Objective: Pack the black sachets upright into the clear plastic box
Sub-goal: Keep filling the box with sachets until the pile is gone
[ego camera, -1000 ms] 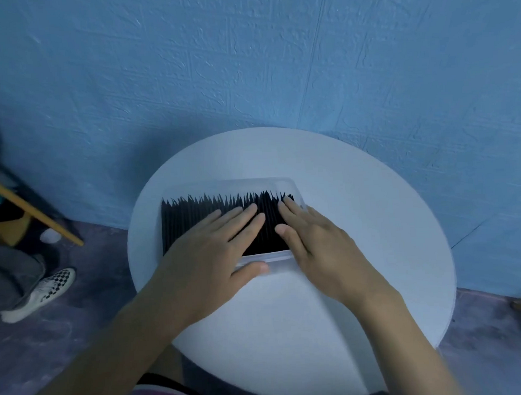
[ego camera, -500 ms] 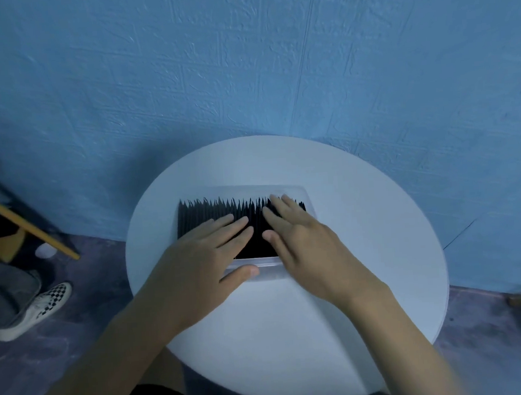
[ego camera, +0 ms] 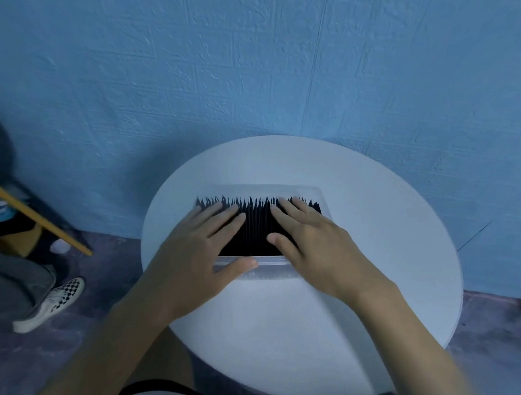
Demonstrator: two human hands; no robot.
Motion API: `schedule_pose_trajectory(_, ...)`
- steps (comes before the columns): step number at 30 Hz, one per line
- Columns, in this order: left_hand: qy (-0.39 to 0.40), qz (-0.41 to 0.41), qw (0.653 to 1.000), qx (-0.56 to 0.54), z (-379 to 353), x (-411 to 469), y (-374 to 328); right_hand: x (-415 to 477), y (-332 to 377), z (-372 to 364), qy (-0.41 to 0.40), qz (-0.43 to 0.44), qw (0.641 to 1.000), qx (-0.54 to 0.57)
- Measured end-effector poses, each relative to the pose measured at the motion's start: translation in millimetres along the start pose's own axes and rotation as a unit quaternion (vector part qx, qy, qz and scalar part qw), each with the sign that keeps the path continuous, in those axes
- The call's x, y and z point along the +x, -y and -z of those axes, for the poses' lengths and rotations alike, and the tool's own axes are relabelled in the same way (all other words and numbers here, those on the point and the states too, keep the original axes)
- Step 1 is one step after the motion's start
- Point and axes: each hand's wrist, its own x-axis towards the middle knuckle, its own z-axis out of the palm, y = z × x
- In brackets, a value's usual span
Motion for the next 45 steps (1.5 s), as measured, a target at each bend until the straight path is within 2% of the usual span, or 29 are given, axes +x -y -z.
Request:
schedule_pose_trajectory(9, -0.013, -0.021, 0.999, -0.032, -12, 23, -9, -3, -21, 4, 0.018, -0.04, 0.999, 0.016)
schedule_pose_trajectory(12, -0.018, -0.021, 0.999, -0.03, -14, 31, -10, 0, -28, 2, 0.003, -0.056, 0.998, 0.017)
schedule_pose_trajectory(17, -0.027, -0.024, 0.999, -0.01, -20, 37, -9, -4, -33, -14, -0.043, -0.115, 0.991, -0.059)
schedule_pose_trajectory(23, -0.03, -0.029, 0.999, -0.018, -25, 52, -6, 3, -43, -16, -0.04, -0.123, 0.991, -0.046)
schedule_pose_trajectory(26, -0.047, -0.023, 0.998, -0.027, -26, 59, -4, 8, -47, -16, -0.069, -0.121, 0.99, -0.012)
schedule_pose_trajectory(28, -0.082, -0.001, 0.996, -0.04, -29, 60, -2, 5, -51, -17, -0.121, -0.127, 0.984, 0.042)
schedule_pose_trajectory(30, -0.109, 0.053, 0.989, -0.079, -33, 55, 1, -2, -55, -21, -0.158, -0.154, 0.97, 0.106)
schedule_pose_trajectory(34, -0.133, 0.152, 0.964, -0.175, -41, 47, 1, -9, -60, -26, -0.152, -0.219, 0.948, 0.174)
schedule_pose_trajectory(45, -0.099, 0.191, 0.958, -0.187, -42, 77, -9, 24, -90, -21, -0.156, -0.226, 0.944, 0.184)
